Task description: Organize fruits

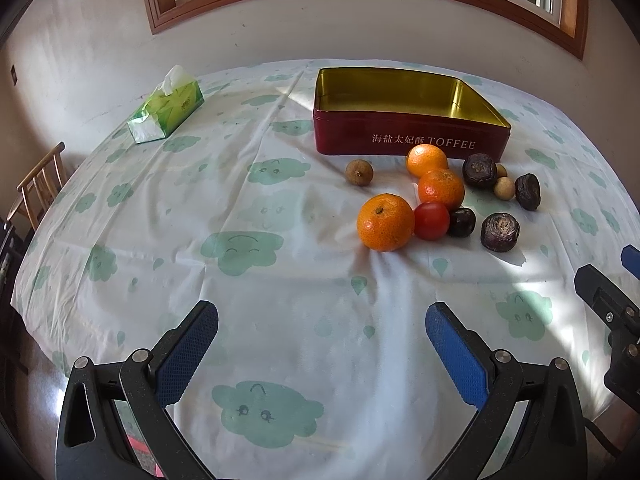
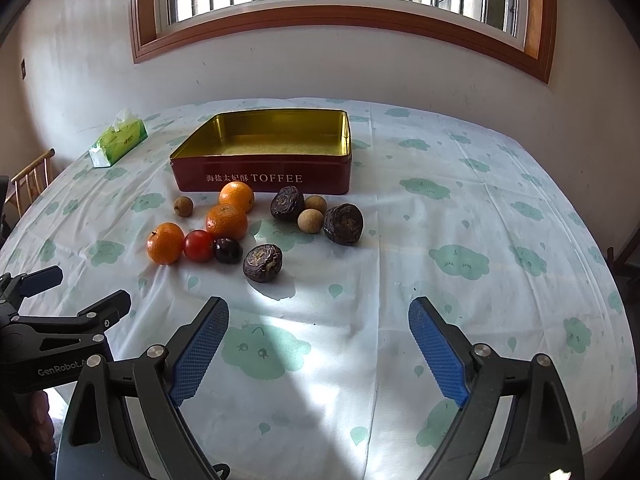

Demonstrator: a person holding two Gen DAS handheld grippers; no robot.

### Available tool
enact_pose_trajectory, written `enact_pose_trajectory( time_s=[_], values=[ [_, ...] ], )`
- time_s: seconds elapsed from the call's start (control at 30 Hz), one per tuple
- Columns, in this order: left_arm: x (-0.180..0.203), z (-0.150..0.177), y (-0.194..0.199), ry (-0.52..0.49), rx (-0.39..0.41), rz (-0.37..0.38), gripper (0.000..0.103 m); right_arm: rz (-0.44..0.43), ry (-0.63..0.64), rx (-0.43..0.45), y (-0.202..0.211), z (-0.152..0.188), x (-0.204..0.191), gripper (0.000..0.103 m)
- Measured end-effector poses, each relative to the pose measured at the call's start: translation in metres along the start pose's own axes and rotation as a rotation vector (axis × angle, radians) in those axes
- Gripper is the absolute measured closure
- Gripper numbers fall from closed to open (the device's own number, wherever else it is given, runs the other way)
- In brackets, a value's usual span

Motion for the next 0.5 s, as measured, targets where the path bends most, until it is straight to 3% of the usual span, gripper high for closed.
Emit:
enact_pose_trajectory(
  time_s=[0.5],
  values=[
    [0.0003, 0.0022, -0.0030, 0.012, -0.013, 0.012, 0.000, -0.005, 0.009, -0.004, -0.0011, 0.0031, -0.0026, 0.015]
  ],
)
Point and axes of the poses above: each gripper's, at about its wrist camera, not at the fingertips, and y roughly against the way its jaws point, x to its right, z to its underside, the point moved 6 cm from there along -y, roughly the way its jaws point, and after that the axes turned 12 degrees about x, right-handed, at the moved point
